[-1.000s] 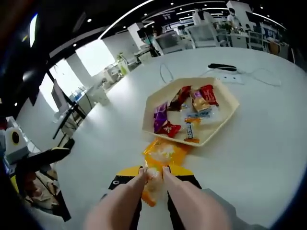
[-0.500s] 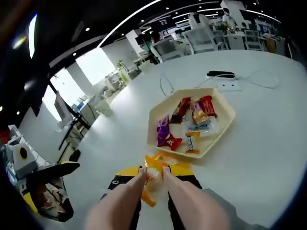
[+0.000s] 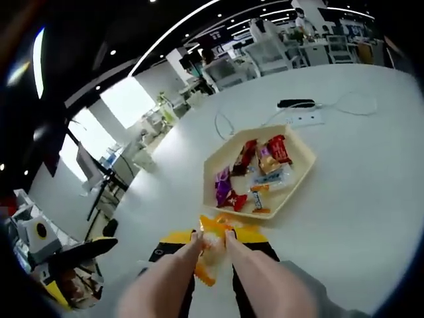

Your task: Place the target food into the container with the food tongs after gripping and lifting it, then release it inside without dropping or visibly crushing the food.

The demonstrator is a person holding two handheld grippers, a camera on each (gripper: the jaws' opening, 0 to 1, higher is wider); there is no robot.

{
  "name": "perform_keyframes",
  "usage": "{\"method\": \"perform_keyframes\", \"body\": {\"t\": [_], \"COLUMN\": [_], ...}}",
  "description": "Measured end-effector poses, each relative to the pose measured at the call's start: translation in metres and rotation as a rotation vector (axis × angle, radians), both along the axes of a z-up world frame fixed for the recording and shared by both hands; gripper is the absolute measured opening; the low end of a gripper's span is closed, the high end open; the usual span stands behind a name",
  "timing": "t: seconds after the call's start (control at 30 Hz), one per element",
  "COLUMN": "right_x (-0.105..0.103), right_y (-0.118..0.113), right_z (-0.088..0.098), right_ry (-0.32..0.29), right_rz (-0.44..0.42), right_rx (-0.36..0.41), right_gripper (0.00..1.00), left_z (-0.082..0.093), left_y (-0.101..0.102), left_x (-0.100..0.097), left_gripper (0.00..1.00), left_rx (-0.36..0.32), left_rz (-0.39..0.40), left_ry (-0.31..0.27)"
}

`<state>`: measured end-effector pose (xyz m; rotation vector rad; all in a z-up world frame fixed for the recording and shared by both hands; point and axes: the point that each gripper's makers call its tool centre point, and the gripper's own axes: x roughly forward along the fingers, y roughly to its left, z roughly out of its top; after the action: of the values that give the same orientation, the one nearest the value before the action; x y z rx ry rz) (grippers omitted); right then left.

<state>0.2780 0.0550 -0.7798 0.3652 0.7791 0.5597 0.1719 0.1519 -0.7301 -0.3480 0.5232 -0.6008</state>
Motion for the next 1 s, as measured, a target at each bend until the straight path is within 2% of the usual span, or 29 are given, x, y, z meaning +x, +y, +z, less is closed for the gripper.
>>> {"method": "perform_keyframes", "body": {"t": [0.47, 1.0], "right_x": [-0.009, -0.010], "right_y": [-0.001, 0.002], "right_z": [0.016, 0.037], "right_ry": [-0.021, -0.072], "right_rz": [-0.010, 0.020], "right_rx": [0.040, 0.038], "right_gripper": [0.20, 0.20], "left_z": [-0.003, 0.002], "left_y": [-0.005, -0.006], "left_x": [-0.014, -0.013], "left_gripper": [0.99, 0.99], "left_rx": [0.009, 0.001], "left_rz": [-0.002, 0.004], "left_ry": [0.008, -0.014]}}
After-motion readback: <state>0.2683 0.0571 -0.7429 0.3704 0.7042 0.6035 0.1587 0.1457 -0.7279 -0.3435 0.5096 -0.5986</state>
